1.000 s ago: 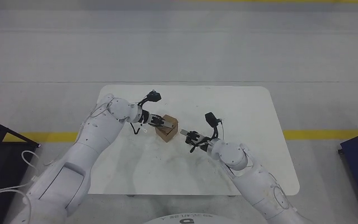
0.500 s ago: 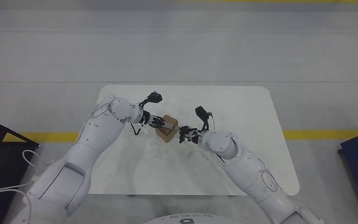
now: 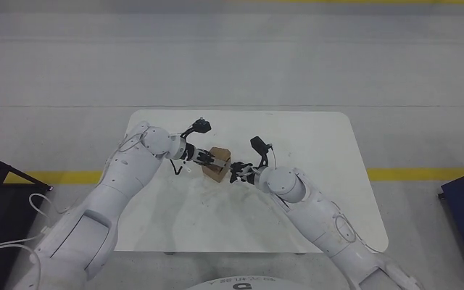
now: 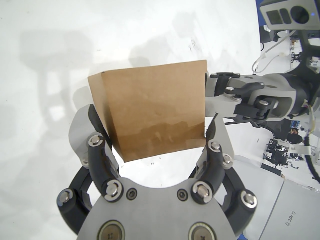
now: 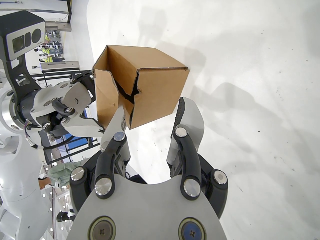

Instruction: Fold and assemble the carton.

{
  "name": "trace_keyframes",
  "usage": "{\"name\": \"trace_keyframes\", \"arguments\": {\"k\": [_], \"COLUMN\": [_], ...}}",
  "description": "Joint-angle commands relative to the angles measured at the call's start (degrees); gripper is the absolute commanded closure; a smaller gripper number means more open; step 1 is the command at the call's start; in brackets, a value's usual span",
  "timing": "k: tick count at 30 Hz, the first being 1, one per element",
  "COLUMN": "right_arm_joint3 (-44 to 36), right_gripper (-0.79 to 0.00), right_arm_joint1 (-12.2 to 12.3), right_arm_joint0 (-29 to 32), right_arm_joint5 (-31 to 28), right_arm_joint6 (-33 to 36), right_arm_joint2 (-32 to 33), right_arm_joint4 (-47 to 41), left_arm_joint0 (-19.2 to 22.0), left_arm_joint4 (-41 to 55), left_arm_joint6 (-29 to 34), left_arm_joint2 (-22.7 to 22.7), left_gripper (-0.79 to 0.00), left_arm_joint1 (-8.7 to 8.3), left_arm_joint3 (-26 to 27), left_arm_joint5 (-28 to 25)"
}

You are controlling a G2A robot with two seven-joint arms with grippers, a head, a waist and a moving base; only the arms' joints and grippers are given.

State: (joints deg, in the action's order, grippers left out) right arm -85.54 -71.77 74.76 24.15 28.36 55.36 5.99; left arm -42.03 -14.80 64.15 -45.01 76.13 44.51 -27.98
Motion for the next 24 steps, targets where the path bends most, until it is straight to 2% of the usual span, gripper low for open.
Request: {"name": "trace_keyframes", "arguments": {"k": [1, 12, 18, 21, 24], "right_arm_joint3": [0.04, -0.8, -1.97, -2.26, -2.53], "right_gripper": [-0.419, -0.434, -0.422, -0.413, -0.409], "right_arm_joint1": [-0.03, 0.28, 0.77, 0.84, 0.82], "right_arm_joint0": [-0.03, 1.48, 3.16, 3.3, 3.25], "right_arm_joint5": [0.0, -1.17, -2.45, -2.3, -2.51], "right_arm_joint6": [-0.02, -0.44, 0.06, 0.28, 0.31], "right_arm_joint2": [-0.02, 1.92, 3.84, 3.98, 3.96], "right_arm_joint4": [0.0, -0.75, -1.11, -0.89, -0.98], "left_arm_joint0": [-0.37, -1.31, -2.22, -2.47, -2.08], "left_arm_joint4": [0.8, 4.27, 7.36, 8.23, 7.68], "left_arm_joint6": [-0.19, -0.26, 0.57, 1.13, 0.03], "left_arm_joint2": [-0.53, -3.87, -6.07, -6.8, -7.09], "left_gripper": [-0.767, -0.733, -0.733, -0.723, -0.696], "left_arm_joint1": [-0.26, -1.9, -2.98, -3.43, -3.63], "left_arm_joint3": [0.38, -0.03, 0.48, 0.85, 0.09], "left_arm_joint5": [-1.36, -3.83, -8.0, -7.8, -5.21]}}
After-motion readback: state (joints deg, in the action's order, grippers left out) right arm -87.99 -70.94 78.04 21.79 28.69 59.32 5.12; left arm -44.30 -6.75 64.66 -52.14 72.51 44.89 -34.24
